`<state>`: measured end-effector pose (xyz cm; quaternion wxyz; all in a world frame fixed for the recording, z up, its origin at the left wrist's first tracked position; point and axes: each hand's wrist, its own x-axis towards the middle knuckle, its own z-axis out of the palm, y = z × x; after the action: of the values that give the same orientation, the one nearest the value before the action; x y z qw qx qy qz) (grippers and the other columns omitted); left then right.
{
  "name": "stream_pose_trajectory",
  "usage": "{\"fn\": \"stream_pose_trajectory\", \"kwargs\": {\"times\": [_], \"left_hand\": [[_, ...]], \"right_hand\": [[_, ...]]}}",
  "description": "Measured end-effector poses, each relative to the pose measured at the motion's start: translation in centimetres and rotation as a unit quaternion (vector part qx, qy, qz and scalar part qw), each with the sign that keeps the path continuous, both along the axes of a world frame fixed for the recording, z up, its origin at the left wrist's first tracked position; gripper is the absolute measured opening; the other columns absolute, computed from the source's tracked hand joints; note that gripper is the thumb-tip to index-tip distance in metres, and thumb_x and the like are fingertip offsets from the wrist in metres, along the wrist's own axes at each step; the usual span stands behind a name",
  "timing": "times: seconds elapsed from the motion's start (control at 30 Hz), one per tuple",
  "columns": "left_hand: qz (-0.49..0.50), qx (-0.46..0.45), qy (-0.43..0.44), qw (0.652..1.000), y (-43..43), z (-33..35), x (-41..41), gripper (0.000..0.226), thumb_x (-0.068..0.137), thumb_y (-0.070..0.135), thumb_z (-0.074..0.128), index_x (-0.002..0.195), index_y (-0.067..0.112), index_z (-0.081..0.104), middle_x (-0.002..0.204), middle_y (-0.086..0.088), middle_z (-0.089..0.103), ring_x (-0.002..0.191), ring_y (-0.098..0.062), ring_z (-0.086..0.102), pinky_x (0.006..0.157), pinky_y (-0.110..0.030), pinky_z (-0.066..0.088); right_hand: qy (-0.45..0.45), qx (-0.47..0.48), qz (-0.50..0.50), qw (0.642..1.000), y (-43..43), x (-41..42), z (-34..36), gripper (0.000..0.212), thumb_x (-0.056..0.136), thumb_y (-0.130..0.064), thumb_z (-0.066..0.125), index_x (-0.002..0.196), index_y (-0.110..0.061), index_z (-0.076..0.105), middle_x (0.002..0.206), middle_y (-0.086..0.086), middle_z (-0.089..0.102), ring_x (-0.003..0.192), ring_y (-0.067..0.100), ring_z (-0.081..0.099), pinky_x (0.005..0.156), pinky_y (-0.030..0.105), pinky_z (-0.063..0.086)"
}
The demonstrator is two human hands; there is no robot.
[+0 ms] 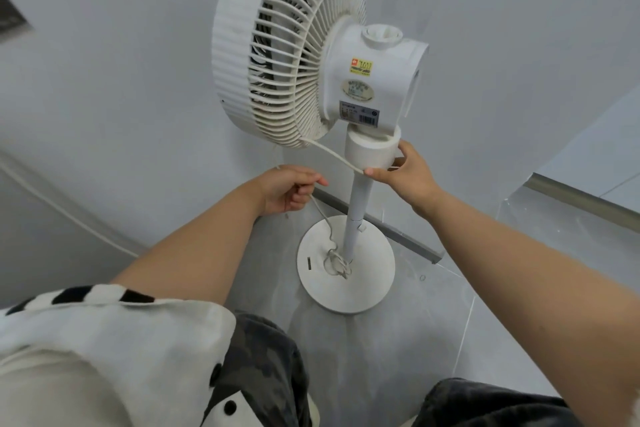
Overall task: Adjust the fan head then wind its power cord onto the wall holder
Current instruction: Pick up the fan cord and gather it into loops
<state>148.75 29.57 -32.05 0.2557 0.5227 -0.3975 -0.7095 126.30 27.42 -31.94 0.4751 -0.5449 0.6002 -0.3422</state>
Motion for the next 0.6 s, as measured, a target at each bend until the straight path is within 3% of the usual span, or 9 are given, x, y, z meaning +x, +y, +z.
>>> {"fn": "stream_pose_trajectory", "kwargs": {"times": [0.27, 0.5, 0.6], "left_hand": [[-0.041, 0.015, -0.047, 0.998, 1.8, -0.7, -2.3, 0.021, 0.098, 0.013, 0.041, 0.093, 0.009, 0.061, 0.050, 0.005, 0.034, 0.040, -0.005, 0.030, 0.040, -0.015, 0.024], [-0.085, 0.001, -0.079, 0.993, 2.5, 0.0, -3.8, 0.026, 0.099, 0.010, 0.036, 0.098, 0.011, 0.062, 0.049, 0.006, 0.035, 0.041, -0.006, 0.030, 0.041, -0.016, 0.025], [-0.095, -0.011, -0.085, 0.992, 2.5, 1.0, -5.0, 0.028, 0.099, 0.008, 0.032, 0.099, 0.009, 0.060, 0.050, 0.005, 0.035, 0.040, -0.005, 0.029, 0.041, -0.016, 0.025]], "right_hand": [[0.052, 0.064, 0.011, 0.997, 0.8, -1.6, 0.4, 0.070, 0.077, -0.014, 0.075, 0.138, -0.014, 0.041, 0.113, 0.012, 0.058, 0.101, 0.022, 0.058, 0.090, 0.032, 0.045], [0.109, 0.101, 0.020, 0.989, 2.6, -4.0, 1.3, 0.035, 0.085, -0.001, 0.061, 0.120, -0.003, 0.058, 0.099, 0.010, 0.059, 0.090, 0.020, 0.056, 0.081, 0.028, 0.041], [0.129, 0.113, 0.028, 0.985, 3.5, -5.1, 1.6, 0.028, 0.086, 0.002, 0.056, 0.113, -0.003, 0.061, 0.104, 0.017, 0.060, 0.090, 0.020, 0.054, 0.079, 0.028, 0.042]]}}
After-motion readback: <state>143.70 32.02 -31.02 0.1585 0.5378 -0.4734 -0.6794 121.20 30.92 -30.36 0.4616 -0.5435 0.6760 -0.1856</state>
